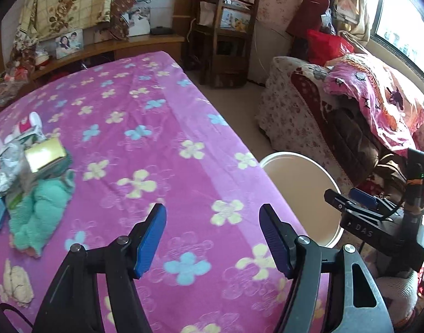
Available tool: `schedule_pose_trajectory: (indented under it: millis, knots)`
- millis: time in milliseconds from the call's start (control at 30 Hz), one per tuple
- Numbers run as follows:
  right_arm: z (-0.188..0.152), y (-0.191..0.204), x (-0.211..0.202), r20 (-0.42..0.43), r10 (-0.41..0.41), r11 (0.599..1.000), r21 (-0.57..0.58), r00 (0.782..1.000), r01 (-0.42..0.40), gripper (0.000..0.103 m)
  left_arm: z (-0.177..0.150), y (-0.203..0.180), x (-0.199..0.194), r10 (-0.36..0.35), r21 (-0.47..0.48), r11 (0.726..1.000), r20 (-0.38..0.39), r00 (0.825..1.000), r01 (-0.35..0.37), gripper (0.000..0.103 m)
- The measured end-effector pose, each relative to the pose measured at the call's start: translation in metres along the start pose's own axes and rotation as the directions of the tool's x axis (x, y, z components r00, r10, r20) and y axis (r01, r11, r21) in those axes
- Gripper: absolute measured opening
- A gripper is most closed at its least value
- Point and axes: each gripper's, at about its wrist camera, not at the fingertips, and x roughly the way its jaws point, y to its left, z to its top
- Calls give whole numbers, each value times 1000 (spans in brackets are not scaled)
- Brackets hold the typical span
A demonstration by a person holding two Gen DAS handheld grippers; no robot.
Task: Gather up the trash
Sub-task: 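Carry both items to the white bucket and open both tools to drop them, then return to the table and grasp the crumpled tan paper ball with the left tool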
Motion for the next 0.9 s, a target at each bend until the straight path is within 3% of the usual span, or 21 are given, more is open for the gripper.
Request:
schedule_pose_trajectory:
  millis: [433,900]
  knots:
    - [1,87,-34,25,133,985,-116,991,-129,74,-26,62,-49,78,-80,994,35,996,-75,70]
    - [-14,192,-37,-53,305,920,-242,951,-308,74,-70,168,-96,205,-205,959,24,978,-196,72]
